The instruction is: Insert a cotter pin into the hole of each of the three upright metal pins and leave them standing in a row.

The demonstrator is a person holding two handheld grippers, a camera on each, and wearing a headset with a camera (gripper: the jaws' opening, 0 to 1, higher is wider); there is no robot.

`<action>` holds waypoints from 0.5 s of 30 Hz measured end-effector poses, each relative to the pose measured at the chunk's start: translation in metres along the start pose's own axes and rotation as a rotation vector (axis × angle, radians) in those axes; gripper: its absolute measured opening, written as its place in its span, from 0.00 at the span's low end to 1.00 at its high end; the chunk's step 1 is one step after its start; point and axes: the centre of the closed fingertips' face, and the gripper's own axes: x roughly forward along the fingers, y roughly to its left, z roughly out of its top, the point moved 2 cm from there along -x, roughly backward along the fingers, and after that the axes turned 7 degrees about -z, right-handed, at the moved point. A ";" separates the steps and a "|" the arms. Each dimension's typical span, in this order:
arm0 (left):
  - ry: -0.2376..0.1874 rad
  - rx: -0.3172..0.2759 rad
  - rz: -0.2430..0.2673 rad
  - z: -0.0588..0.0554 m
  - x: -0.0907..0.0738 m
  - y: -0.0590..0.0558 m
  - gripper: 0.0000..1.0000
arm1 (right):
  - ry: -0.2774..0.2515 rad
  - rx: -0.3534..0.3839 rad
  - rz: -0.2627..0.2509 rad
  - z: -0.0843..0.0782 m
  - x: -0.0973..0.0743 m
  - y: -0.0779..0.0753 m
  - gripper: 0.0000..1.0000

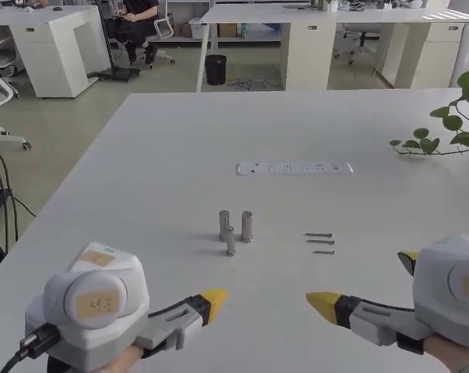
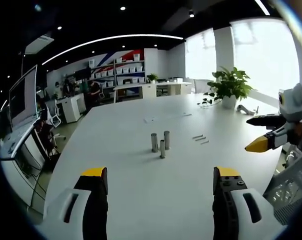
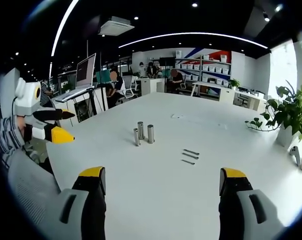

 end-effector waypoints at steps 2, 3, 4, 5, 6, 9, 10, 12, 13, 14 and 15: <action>0.000 -0.003 -0.001 0.000 0.001 0.000 0.85 | 0.001 -0.005 0.008 0.000 0.000 0.001 0.93; 0.001 -0.004 -0.002 0.000 0.002 0.001 0.85 | 0.003 -0.006 0.009 0.000 0.001 0.001 0.93; 0.002 -0.004 -0.003 0.000 0.004 0.001 0.85 | 0.003 -0.008 0.009 0.000 0.001 0.001 0.93; 0.004 -0.001 -0.006 0.000 0.006 0.001 0.84 | 0.002 -0.010 0.008 0.000 0.002 0.000 0.93; 0.006 0.001 -0.007 0.000 0.007 0.001 0.83 | 0.002 -0.009 0.009 0.000 0.002 -0.001 0.93; 0.007 0.000 -0.013 0.000 0.015 0.004 0.80 | 0.007 -0.002 0.013 -0.002 0.004 -0.002 0.91; 0.002 -0.004 -0.019 0.001 0.019 0.005 0.78 | 0.004 -0.001 0.015 -0.002 0.004 -0.002 0.91; 0.003 -0.011 -0.034 0.001 0.027 0.007 0.75 | 0.003 -0.012 0.012 -0.004 0.006 -0.003 0.90; 0.005 -0.008 -0.038 0.001 0.030 0.007 0.75 | 0.004 -0.020 0.013 -0.004 0.006 -0.003 0.90; 0.009 -0.002 -0.041 0.001 0.035 0.009 0.75 | 0.005 -0.023 0.015 -0.005 0.007 -0.003 0.89; 0.012 0.001 -0.046 0.001 0.038 0.009 0.74 | 0.005 -0.021 0.017 -0.006 0.008 -0.003 0.89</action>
